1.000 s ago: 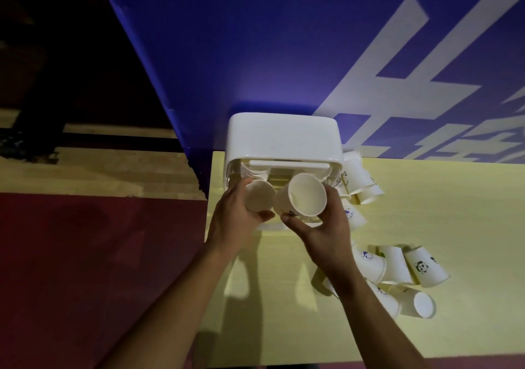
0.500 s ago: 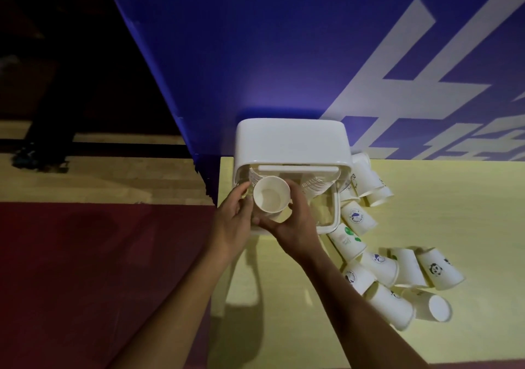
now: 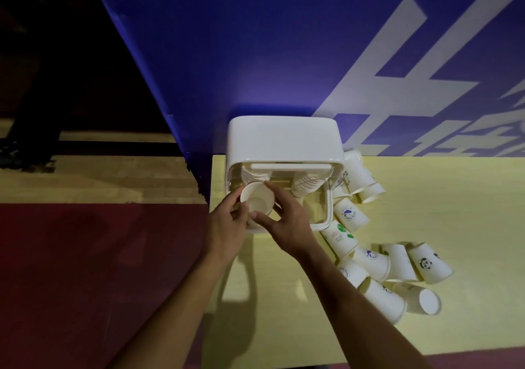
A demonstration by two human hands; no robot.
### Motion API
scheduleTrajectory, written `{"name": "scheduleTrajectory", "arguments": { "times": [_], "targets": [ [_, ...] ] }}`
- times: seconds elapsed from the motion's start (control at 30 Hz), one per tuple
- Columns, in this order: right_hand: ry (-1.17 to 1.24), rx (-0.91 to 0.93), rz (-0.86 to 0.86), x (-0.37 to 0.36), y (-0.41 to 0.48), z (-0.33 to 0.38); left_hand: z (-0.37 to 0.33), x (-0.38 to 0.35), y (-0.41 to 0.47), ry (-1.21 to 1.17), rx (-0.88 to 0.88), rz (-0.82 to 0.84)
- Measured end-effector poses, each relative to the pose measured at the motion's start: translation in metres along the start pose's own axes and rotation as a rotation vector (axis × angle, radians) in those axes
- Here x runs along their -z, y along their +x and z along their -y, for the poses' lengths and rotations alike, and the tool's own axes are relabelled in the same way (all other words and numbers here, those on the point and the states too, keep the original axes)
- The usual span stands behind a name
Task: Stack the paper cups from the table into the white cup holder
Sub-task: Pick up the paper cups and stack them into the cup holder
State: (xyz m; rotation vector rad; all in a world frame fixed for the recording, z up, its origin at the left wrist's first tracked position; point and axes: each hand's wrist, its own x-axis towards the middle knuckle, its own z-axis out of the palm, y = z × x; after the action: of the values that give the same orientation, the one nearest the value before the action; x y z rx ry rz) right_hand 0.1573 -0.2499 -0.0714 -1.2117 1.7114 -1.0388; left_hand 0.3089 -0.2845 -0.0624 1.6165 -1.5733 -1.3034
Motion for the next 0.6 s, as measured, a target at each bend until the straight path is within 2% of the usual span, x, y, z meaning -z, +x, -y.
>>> {"name": "scheduleTrajectory", "arguments": {
  "times": [0.3,0.4,0.43,0.5,0.53,0.6],
  "targets": [
    [-0.008,-0.041,0.076,0.006,0.002,0.001,-0.005,-0.003,-0.005,0.001,0.023,-0.046],
    [0.000,-0.080,0.036,0.016,-0.010,0.003,-0.013,-0.002,-0.014,-0.010,0.024,-0.172],
    [0.016,-0.101,0.018,0.023,-0.016,0.002,-0.016,-0.003,-0.020,0.033,-0.007,-0.246],
    [0.017,-0.120,-0.024,0.046,-0.033,-0.002,-0.027,-0.013,-0.036,0.144,-0.177,-0.339],
    [0.005,-0.125,-0.043,0.058,-0.041,-0.005,-0.033,-0.020,-0.044,0.165,-0.273,-0.332],
    [-0.010,-0.161,-0.102,0.090,-0.057,-0.013,-0.050,-0.047,-0.055,0.162,-0.408,-0.198]
  ]
}}
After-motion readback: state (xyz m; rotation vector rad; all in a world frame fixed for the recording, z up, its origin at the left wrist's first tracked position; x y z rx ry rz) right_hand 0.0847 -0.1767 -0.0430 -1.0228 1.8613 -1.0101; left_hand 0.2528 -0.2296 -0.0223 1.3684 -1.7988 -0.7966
